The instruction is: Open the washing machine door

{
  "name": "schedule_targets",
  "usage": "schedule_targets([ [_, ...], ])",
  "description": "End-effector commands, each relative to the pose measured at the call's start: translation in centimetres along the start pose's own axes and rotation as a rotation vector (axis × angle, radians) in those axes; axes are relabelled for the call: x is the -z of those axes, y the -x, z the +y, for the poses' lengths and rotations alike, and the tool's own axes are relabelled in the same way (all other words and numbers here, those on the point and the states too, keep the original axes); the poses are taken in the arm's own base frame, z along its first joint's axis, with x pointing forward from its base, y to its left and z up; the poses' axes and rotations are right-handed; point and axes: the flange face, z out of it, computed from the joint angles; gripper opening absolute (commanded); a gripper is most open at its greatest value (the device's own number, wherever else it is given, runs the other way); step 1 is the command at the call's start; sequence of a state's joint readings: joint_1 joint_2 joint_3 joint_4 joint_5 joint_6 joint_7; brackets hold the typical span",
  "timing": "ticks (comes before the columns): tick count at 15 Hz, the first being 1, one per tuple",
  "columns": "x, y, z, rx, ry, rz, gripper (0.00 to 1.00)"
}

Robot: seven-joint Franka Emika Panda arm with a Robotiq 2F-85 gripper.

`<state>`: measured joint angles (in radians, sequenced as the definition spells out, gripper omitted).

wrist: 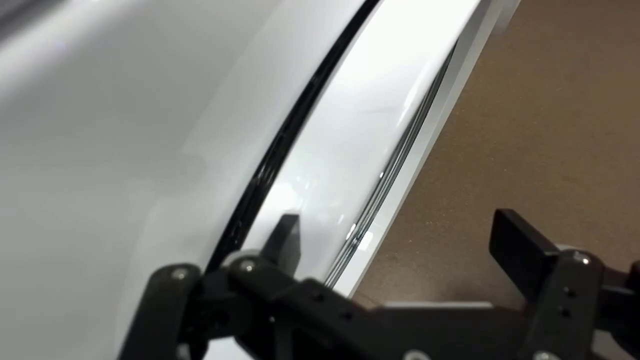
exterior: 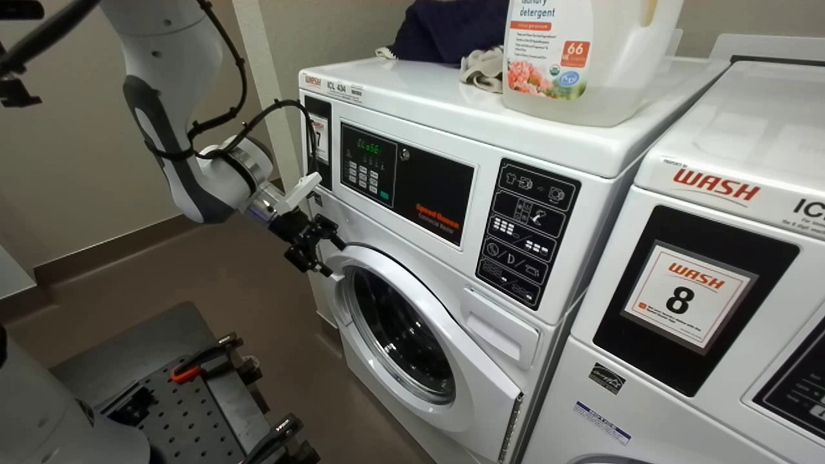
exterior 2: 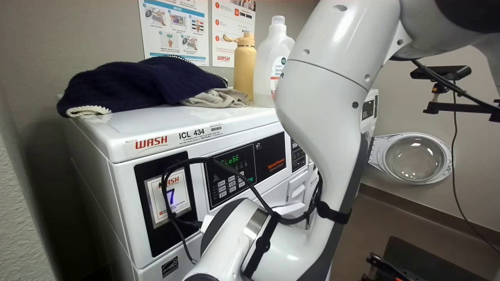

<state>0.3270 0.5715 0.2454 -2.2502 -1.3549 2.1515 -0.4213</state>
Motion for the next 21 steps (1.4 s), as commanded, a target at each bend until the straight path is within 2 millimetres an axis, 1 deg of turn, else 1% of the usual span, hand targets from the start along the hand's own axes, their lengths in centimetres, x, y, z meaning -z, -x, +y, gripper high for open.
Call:
schedule_targets([
  [1, -0.7, 0.5, 0.4, -0.033, 0.013, -0.048, 1.0],
  [6, -1.2, 1.3, 0.6, -0.056, 0.025, -0.08, 1.0],
  [10, -1.6, 1.2, 0.7, -0.064, 0.027, -0.078, 1.0],
  [13, -1.9, 1.6, 1.0, -0.088, 0.031, -0.074, 1.0],
  [18, -2.0, 0.4, 0.4, -0.145, 0.002, 0.008, 1.0],
  [21, -1.9, 0.0, -0.1, -0.189, -0.017, 0.038, 1.0],
])
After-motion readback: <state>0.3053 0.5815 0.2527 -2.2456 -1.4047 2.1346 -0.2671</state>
